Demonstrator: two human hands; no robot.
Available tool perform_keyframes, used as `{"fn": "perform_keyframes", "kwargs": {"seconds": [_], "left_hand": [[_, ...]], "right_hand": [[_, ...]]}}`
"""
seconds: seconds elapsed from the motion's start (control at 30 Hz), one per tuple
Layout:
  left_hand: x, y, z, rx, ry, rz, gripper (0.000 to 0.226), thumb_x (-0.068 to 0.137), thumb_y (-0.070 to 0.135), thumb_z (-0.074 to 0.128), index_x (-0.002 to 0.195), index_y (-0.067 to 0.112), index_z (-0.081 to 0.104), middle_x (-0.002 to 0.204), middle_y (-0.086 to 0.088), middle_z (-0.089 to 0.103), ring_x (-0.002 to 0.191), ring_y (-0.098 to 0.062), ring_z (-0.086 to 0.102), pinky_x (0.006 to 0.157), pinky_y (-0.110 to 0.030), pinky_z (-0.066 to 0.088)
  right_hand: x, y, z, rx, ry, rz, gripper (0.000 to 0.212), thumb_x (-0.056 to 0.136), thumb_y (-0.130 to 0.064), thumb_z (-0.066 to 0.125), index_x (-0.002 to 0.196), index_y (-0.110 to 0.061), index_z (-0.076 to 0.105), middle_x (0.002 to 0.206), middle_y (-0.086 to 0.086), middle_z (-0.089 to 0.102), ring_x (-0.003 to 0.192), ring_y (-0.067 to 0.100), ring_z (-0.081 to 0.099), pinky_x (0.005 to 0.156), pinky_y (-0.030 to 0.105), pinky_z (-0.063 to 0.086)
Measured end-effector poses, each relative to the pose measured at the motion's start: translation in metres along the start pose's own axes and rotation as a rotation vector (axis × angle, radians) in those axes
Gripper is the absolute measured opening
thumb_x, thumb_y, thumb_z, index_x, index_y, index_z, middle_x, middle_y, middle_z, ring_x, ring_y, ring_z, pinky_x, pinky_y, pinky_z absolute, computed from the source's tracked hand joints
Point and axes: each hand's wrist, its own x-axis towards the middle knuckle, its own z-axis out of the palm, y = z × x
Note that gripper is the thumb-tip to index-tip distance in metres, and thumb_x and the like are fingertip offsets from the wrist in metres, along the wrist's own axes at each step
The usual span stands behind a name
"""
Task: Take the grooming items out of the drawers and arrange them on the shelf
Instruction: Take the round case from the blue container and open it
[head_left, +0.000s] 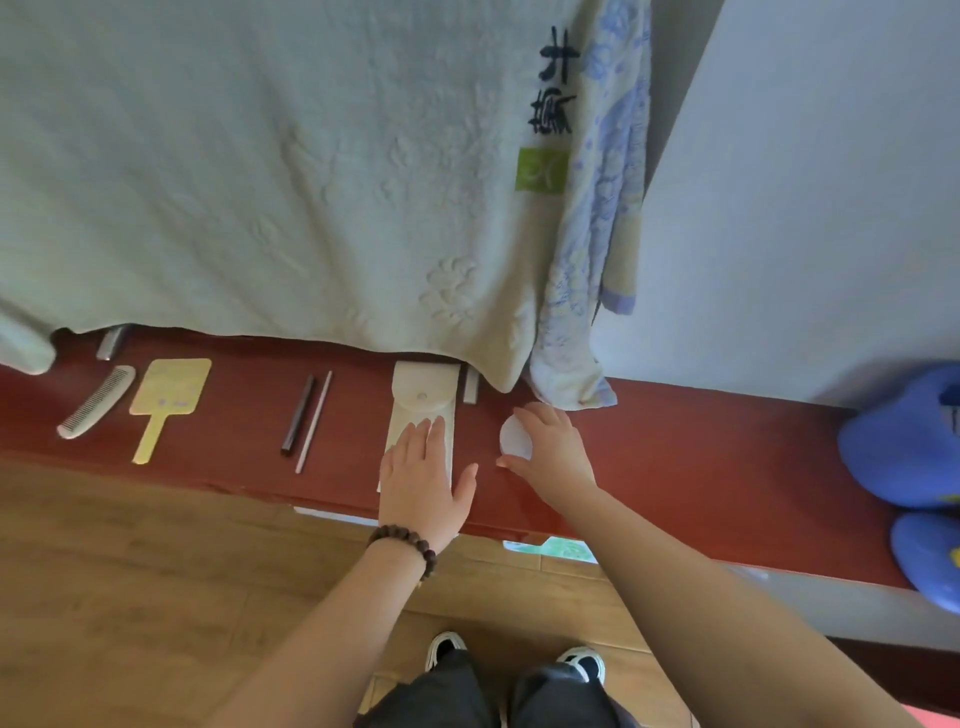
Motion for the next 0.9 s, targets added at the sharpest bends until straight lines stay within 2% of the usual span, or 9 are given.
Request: {"fn": "perform_keyframes", "kwargs": {"seconds": [0.17,0.43,0.57,0.67,0.8,0.9], "left_hand": [[0.008,0.002,0.0,-0.03,-0.003,0.056,0.07,0.093,0.05,0.043,0.15,0.014,0.021,0.154,-0.008,0.03,0.145,-0.024,0.022,0.117,-0.042,0.023],[0.026,0.044,0.007,-0.107,0.013,0.303,0.067,0.089,0.044,0.054,0.142,0.007,0.038,0.144,-0.012,0.045,0.135,-0.028,0.039,0.11,-0.044,0.035],[0.026,0.096,0.02,-0.187,0.022,0.521,0.061,0.085,0.039,0.061,0.133,0.004,0.046,0.13,-0.014,0.056,0.122,-0.03,0.052,0.098,-0.048,0.046],[0.018,0.143,0.032,-0.214,-0.027,0.642,0.062,0.087,0.042,0.057,0.135,0.004,0.045,0.134,-0.014,0.054,0.126,-0.029,0.05,0.101,-0.047,0.044],[0.004,0.203,0.051,-0.236,-0.089,0.761,0.066,0.086,0.043,0.055,0.136,0.003,0.044,0.135,-0.018,0.053,0.13,-0.032,0.047,0.103,-0.048,0.042],[-0.003,0.245,0.061,-0.271,-0.125,0.79,0.069,0.085,0.041,0.061,0.14,0.002,0.04,0.138,-0.019,0.049,0.133,-0.031,0.043,0.105,-0.048,0.039]], "right_hand": [[-0.003,-0.002,-0.001,0.055,0.021,0.036,0.079,0.078,-0.039,0.072,0.145,-0.017,0.036,0.153,0.0,0.031,0.142,0.02,0.023,0.115,0.035,0.023],[-0.043,0.015,-0.024,0.207,0.265,0.209,0.059,0.087,-0.03,0.065,0.14,-0.019,0.044,0.149,-0.001,0.037,0.139,0.018,0.028,0.111,0.038,0.034],[-0.081,0.044,-0.042,0.234,0.433,0.35,0.051,0.089,-0.028,0.062,0.137,-0.02,0.049,0.146,-0.001,0.039,0.135,0.017,0.034,0.107,0.034,0.038],[-0.118,0.074,-0.056,0.236,0.532,0.474,0.047,0.089,-0.028,0.063,0.134,-0.02,0.051,0.142,0.0,0.042,0.131,0.017,0.039,0.102,0.029,0.038],[-0.168,0.122,-0.074,0.245,0.644,0.629,0.043,0.085,-0.023,0.068,0.127,-0.016,0.058,0.135,0.004,0.048,0.117,0.025,0.052,0.096,0.031,0.043],[-0.198,0.156,-0.091,0.225,0.709,0.716,0.041,0.084,-0.019,0.068,0.124,-0.013,0.06,0.132,0.007,0.05,0.112,0.025,0.054,0.091,0.021,0.036]]}}
